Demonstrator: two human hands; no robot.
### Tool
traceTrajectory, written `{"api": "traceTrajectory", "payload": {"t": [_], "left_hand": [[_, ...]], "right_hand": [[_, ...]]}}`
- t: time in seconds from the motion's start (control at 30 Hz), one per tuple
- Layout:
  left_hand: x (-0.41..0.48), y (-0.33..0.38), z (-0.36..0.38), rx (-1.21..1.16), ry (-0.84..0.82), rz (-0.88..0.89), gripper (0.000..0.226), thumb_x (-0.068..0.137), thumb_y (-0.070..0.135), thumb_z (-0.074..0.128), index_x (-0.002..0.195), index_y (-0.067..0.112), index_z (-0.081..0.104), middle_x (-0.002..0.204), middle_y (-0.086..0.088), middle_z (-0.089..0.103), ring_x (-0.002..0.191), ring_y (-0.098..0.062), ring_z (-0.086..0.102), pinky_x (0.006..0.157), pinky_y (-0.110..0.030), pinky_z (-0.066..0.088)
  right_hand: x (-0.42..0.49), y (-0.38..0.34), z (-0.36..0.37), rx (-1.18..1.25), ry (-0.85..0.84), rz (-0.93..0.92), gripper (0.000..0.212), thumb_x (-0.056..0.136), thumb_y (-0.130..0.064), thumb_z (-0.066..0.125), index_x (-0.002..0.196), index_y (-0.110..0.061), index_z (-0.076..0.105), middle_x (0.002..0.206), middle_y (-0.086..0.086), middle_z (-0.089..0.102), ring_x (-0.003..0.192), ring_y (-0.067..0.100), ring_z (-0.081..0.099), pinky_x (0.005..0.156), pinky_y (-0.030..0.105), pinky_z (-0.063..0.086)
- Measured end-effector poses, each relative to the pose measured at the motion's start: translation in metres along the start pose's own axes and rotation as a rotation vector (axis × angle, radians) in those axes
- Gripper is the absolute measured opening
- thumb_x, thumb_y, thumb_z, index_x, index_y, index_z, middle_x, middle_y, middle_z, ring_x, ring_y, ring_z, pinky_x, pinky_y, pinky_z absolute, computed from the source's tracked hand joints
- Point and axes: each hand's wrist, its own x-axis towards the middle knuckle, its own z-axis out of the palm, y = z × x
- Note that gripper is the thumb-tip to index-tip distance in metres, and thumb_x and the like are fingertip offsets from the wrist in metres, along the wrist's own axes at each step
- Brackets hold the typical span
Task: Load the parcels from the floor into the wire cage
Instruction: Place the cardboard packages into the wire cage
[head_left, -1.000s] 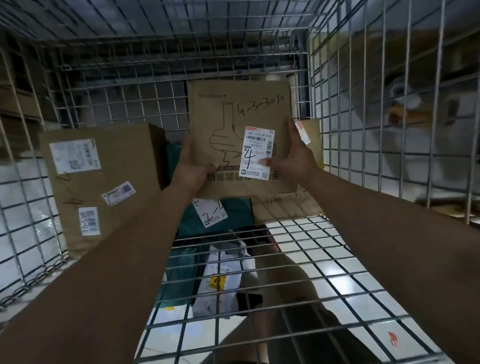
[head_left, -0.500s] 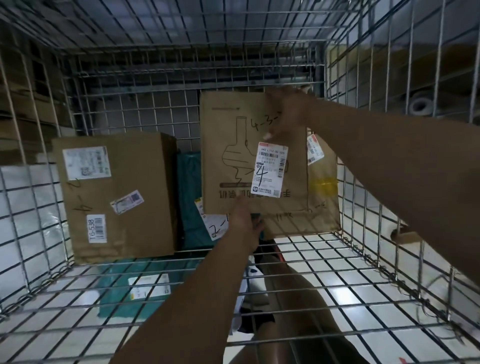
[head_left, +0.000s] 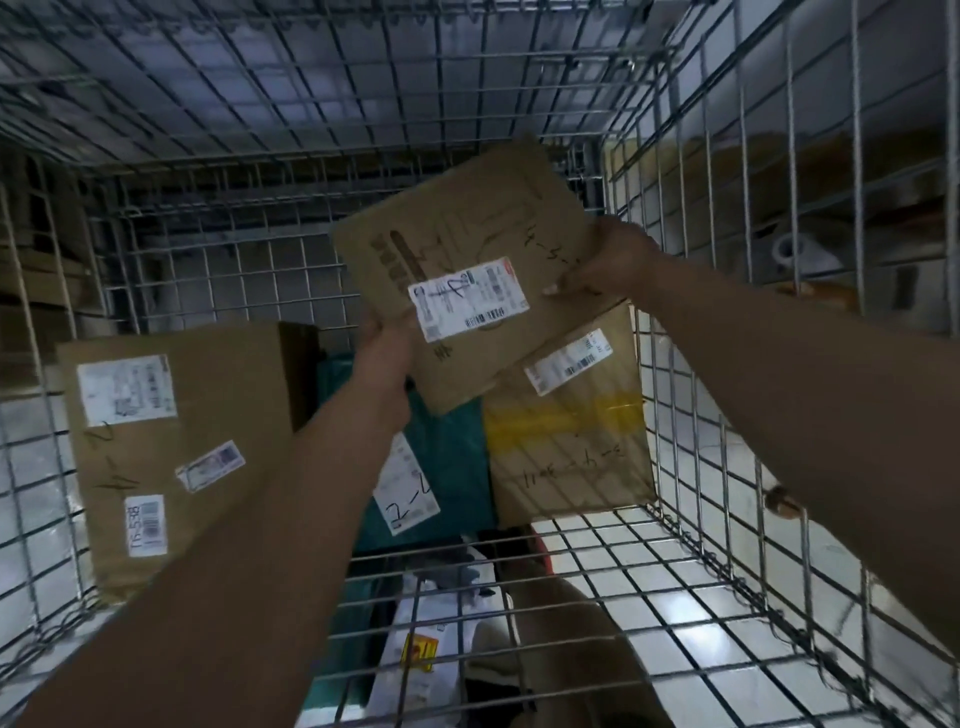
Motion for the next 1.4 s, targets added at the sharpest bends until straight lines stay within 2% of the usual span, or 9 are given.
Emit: {"api": "traceTrajectory", "payload": {"t": [0.2,0.57,0.73,0.8,0.9,0.97,1.03,1.23,1.4], "left_hand": [[0.027,0.057,0.035,0.276,-0.115,0.218,0.08,0.083,-0.021,0.065,0.149,0.023,0.051,0.129,-0.002,0.067,0.105,-0.014,0.067,0.08,-0.027,0.061],[0.091,0.06,0.03,0.414,-0.138,0.278,0.08,0.084,0.013,0.086,0.146,0.045,0.047,0.122,0.01,0.073,0.105,-0.012,0.073,0.08,-0.041,0.064],[0.094,0.062,0.035,0.462,-0.114,0.288,0.055,0.097,0.015,0.072,0.14,0.039,0.046,0.109,0.02,0.07,0.093,0.006,0.07,0.078,-0.019,0.06],[0.093,0.061,0.033,0.51,-0.068,0.236,0.06,0.096,0.017,0.069,0.148,0.031,0.043,0.125,0.01,0.069,0.107,-0.01,0.069,0.089,-0.034,0.06],[0.076,0.062,0.032,0.497,-0.017,0.022,0.024,0.107,0.021,0.053,0.129,0.012,0.055,0.122,-0.006,0.066,0.104,-0.023,0.066,0.096,-0.043,0.058],[0.065,0.062,0.03,0.457,-0.024,0.003,0.021,0.109,0.023,0.05,0.128,0.019,0.057,0.106,0.001,0.066,0.087,-0.015,0.064,0.078,-0.035,0.062],[0.057,0.062,0.018,0.447,-0.018,0.04,0.031,0.109,0.021,0.051,0.14,0.024,0.053,0.112,0.005,0.065,0.085,-0.012,0.063,0.062,-0.024,0.059],[0.055,0.058,-0.072,0.451,0.133,0.157,0.041,0.105,0.013,0.057,0.145,0.014,0.053,0.134,-0.001,0.06,0.109,-0.017,0.061,0.09,-0.027,0.05],[0.067,0.074,-0.113,0.506,0.17,0.278,0.044,0.102,0.016,0.062,0.145,0.014,0.055,0.133,-0.002,0.062,0.115,-0.017,0.059,0.097,-0.028,0.049]], "right_hand": [[0.008,0.023,-0.019,0.035,0.126,0.081,0.107,0.06,-0.033,0.097,0.144,-0.005,0.038,0.141,0.015,0.051,0.126,0.034,0.054,0.096,0.034,0.05],[0.024,0.03,0.005,0.028,0.26,-0.003,0.114,0.055,-0.039,0.101,0.143,0.0,0.04,0.141,0.018,0.048,0.129,0.034,0.051,0.102,0.036,0.046],[0.028,0.027,0.0,0.016,0.229,-0.028,0.125,0.053,-0.045,0.1,0.15,0.0,0.035,0.147,0.02,0.044,0.135,0.035,0.046,0.11,0.039,0.044],[0.027,0.024,-0.003,0.041,0.188,0.008,0.127,0.052,-0.045,0.1,0.151,-0.002,0.034,0.147,0.019,0.046,0.136,0.035,0.046,0.11,0.04,0.043],[0.036,0.028,-0.003,0.174,0.066,0.051,0.16,0.018,-0.068,0.098,0.154,-0.014,0.032,0.148,0.005,0.053,0.135,0.029,0.051,0.113,0.042,0.044],[0.045,0.035,0.002,0.246,0.029,0.046,0.164,0.004,-0.072,0.092,0.15,-0.02,0.04,0.142,0.0,0.058,0.13,0.025,0.056,0.11,0.043,0.048],[0.037,0.029,0.01,0.292,0.028,0.034,0.151,0.011,-0.067,0.093,0.146,-0.022,0.044,0.139,-0.001,0.061,0.127,0.023,0.058,0.108,0.043,0.049],[-0.002,-0.026,0.065,0.321,0.071,-0.097,0.117,0.066,-0.028,0.097,0.159,-0.018,0.028,0.144,-0.003,0.053,0.129,0.015,0.051,0.102,0.02,0.039],[0.017,-0.057,0.105,0.387,0.137,-0.128,0.123,0.069,-0.023,0.095,0.163,-0.02,0.017,0.154,0.002,0.048,0.139,0.02,0.047,0.113,0.025,0.038]]}}
